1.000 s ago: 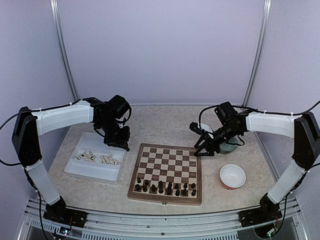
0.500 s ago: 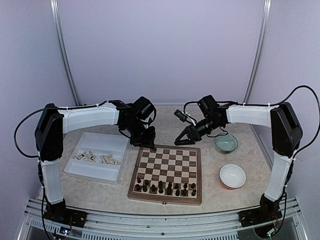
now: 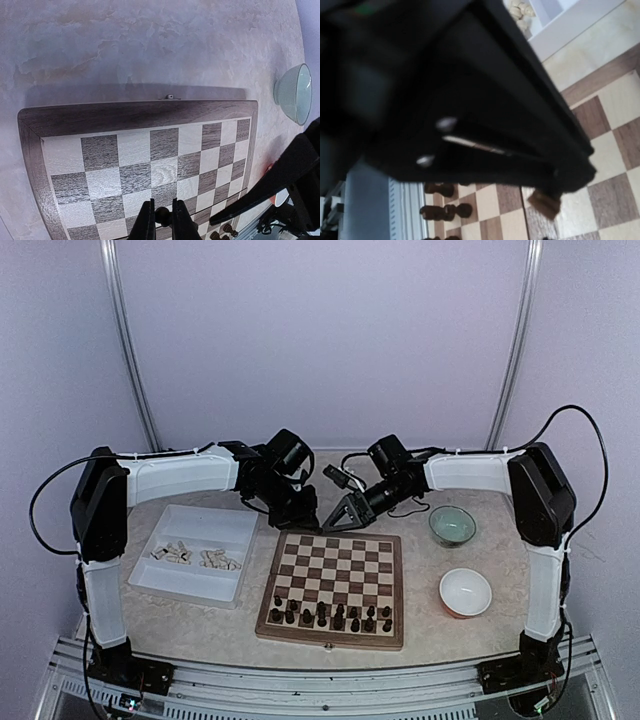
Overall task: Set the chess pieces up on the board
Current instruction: Pass from the left arm to the right
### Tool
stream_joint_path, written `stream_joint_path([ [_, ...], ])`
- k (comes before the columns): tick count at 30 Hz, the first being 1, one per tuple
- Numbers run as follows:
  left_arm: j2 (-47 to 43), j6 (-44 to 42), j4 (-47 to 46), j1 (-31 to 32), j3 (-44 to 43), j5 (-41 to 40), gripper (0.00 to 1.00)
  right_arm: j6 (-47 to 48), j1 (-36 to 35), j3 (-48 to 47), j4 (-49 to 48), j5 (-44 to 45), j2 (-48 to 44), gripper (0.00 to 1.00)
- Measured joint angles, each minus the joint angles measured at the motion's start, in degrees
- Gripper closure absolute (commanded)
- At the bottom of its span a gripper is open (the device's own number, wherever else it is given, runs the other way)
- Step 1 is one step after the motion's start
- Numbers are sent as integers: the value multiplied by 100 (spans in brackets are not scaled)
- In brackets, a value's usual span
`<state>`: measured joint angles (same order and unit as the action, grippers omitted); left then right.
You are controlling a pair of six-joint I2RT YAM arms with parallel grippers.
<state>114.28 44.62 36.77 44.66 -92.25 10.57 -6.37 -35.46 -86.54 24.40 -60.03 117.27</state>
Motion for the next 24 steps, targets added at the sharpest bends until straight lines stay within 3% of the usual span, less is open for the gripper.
stream_joint_path([
  [15,-17,24,-116,125,-2,20,99,-533,0,-74,-181,-216,398,51],
  [18,-17,20,-114,168,-7,17,99,-584,0,-74,-212,-238,435,55],
  [24,-22,20,-109,199,-7,17,98,-793,2,-35,-376,-273,450,71],
])
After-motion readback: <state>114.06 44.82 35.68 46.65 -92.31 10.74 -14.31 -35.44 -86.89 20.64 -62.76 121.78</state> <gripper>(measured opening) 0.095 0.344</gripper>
